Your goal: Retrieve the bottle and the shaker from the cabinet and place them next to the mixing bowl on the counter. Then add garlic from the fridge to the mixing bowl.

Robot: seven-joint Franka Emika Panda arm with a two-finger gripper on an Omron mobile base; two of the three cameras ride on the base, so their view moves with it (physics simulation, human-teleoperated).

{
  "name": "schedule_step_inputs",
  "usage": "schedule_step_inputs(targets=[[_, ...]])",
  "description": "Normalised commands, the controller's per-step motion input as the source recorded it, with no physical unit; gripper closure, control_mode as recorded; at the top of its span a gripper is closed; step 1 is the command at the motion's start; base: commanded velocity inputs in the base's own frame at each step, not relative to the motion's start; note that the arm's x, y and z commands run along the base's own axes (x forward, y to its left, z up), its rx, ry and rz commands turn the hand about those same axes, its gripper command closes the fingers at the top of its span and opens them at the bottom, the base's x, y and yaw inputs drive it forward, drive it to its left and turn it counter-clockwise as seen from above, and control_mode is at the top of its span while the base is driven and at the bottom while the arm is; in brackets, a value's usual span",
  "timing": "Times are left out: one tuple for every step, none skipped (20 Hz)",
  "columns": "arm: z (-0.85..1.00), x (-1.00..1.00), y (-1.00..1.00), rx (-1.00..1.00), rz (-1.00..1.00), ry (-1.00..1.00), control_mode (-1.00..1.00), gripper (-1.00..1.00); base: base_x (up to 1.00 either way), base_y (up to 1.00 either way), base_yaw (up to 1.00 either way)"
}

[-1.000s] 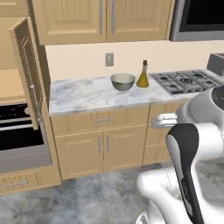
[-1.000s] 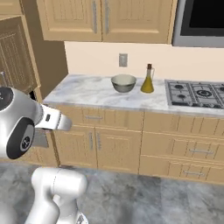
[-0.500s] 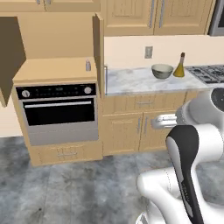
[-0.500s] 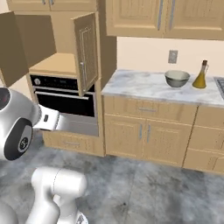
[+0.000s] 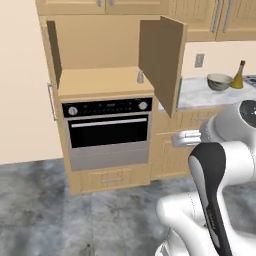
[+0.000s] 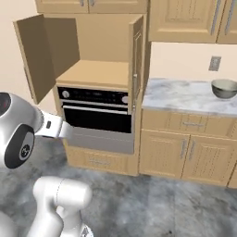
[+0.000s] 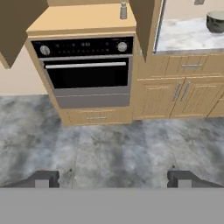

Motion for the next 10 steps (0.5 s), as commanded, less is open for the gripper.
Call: schedule_step_inputs(targets=[[0.0, 0.0, 0.0, 0.0, 0.0, 0.0, 1.0, -1.0, 0.54, 0.94, -0.22], [0.0, 0.0, 0.0, 0.0, 0.0, 0.0, 1.0, -1.0, 0.52, 0.9, -0.22], [0.0, 0.0, 0.0, 0.0, 0.0, 0.0, 1.0, -1.0, 0.48, 0.91, -0.24], [0.0, 0.0, 0.0, 0.0, 0.0, 0.0, 1.0, -1.0, 0.39, 0.94, -0.25], [0.0, 0.0, 0.0, 0.0, 0.0, 0.0, 1.0, -1.0, 0.48, 0.84, -0.25], [0.0, 0.0, 0.0, 0.0, 0.0, 0.0, 1.0, -1.0, 0.56, 0.61, -0.25], [0.0, 0.0, 0.0, 0.0, 0.0, 0.0, 1.0, -1.0, 0.64, 0.27, -0.25], [0.0, 0.0, 0.0, 0.0, 0.0, 0.0, 1.0, -1.0, 0.59, 0.04, -0.25], [0.0, 0.0, 0.0, 0.0, 0.0, 0.0, 1.0, -1.0, 0.49, 0.0, -0.27], [0.0, 0.0, 0.0, 0.0, 0.0, 0.0, 1.0, -1.0, 0.49, 0.0, -0.29]])
